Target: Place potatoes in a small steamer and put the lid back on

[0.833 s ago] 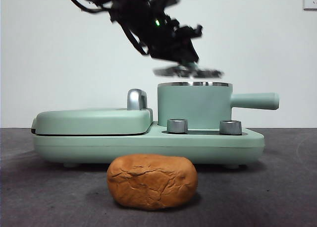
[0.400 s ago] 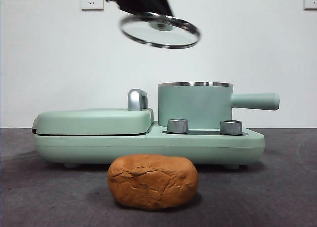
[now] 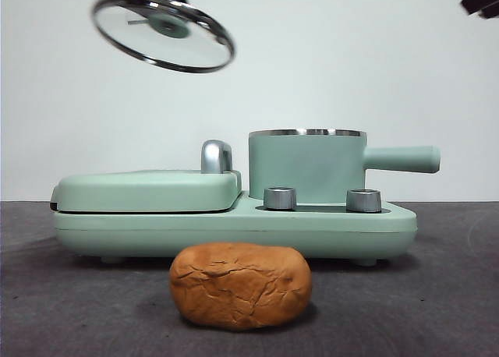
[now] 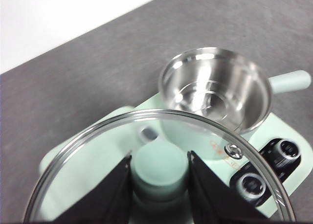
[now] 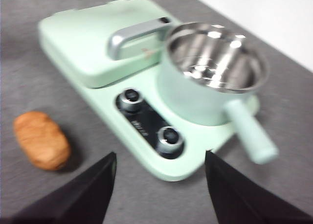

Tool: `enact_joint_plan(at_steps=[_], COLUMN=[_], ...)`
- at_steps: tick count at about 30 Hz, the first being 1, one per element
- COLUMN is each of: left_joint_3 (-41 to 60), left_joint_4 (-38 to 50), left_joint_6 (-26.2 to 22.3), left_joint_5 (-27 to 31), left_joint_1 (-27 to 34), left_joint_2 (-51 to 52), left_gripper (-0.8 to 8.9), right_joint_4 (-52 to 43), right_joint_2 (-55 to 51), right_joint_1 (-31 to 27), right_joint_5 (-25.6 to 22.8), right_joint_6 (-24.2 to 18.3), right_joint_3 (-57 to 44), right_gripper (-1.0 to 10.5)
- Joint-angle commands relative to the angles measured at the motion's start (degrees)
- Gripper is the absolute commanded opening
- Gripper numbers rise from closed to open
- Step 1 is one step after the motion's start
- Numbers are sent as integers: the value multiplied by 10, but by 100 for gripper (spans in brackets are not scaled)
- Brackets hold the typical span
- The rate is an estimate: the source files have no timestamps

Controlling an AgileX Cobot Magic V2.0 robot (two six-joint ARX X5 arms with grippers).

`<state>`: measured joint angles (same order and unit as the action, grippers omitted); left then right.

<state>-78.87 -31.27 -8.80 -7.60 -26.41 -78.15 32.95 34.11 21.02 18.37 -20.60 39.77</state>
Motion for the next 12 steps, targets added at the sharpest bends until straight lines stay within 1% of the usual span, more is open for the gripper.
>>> enact_joint_plan(at_steps=[1, 4, 6, 8, 12], left_joint_3=[28, 73, 99, 118, 125], left_joint_4=[13, 12, 10, 7, -31], left_joint_6=[17, 30, 36, 39, 40], left_joint_5=[17, 21, 26, 43, 68], left_joint_1=[7, 16, 19, 21, 25], left_joint_2=[39, 85, 118, 143, 180], left_gripper=[12, 12, 12, 12, 11], right_joint_4=[-5, -7, -13, -24, -60], right_joint_2=[26, 58, 84, 110, 165], right_joint_1=[26, 57, 80, 101, 144], right_joint_5=[2, 2, 2, 2, 2], right_joint_6=[-10, -25, -27, -27, -27], right_joint_3=[11, 11, 11, 11, 11], right_gripper=[301, 375, 380, 380, 380])
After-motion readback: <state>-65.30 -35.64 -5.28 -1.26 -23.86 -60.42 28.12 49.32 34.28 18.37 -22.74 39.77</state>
